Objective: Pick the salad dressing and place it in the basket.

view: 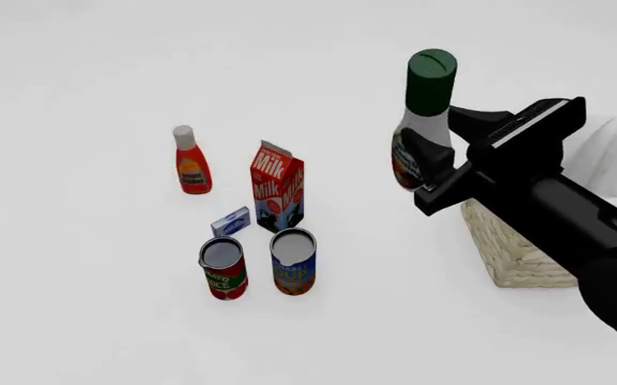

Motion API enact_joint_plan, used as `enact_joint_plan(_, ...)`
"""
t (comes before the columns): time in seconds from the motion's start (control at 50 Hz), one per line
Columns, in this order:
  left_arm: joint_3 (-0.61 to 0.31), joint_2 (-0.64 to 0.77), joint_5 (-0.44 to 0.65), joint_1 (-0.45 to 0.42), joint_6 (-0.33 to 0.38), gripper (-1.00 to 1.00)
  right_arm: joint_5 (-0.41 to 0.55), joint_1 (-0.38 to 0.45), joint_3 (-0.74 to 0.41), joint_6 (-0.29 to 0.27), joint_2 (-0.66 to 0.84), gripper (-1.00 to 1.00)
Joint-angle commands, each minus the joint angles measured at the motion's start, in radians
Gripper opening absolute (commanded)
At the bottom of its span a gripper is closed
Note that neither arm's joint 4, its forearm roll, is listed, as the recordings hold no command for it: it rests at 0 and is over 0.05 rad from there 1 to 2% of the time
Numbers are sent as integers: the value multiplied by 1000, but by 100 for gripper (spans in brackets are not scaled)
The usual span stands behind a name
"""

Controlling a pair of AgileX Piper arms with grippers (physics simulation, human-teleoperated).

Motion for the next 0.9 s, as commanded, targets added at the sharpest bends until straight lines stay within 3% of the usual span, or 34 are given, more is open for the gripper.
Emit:
enact_joint_plan(0.02,455,-369,-154,456,-16,100,6,-13,-8,18,-23,-100)
enact_joint_plan(0.06,584,-409,-194,560,32,100,15,-17,-9,16,-36,-100)
enact_joint_plan(0.12,757,-470,-251,687,31,100,33,-25,-11,13,-58,-100)
enact_joint_plan(0.18,900,-544,-286,754,43,100,48,-34,-14,9,-78,-100)
enact_joint_plan(0.22,983,-592,-309,771,68,100,62,-36,-20,6,-92,-100)
enact_joint_plan(0.26,1010,-606,-316,795,58,100,67,-37,-23,5,-96,-100)
enact_joint_plan(0.42,1199,-711,-366,783,50,100,103,-49,-42,2,-138,-100)
enact_joint_plan(0.5,1312,-729,-458,803,67,100,109,-73,-49,2,-152,-100)
enact_joint_plan(0.54,1375,-726,-486,828,29,100,113,-92,-56,7,-160,-100)
enact_joint_plan(0.6,1388,-732,-480,835,60,100,121,-106,-66,10,-167,-100)
enact_joint_plan(0.7,1388,-733,-412,872,28,100,135,-133,-85,13,-175,-100)
enact_joint_plan(0.76,1388,-733,-391,876,62,100,136,-153,-93,9,-175,-100)
enact_joint_plan(0.9,1388,-733,-351,898,42,100,139,-216,-115,15,-172,-100)
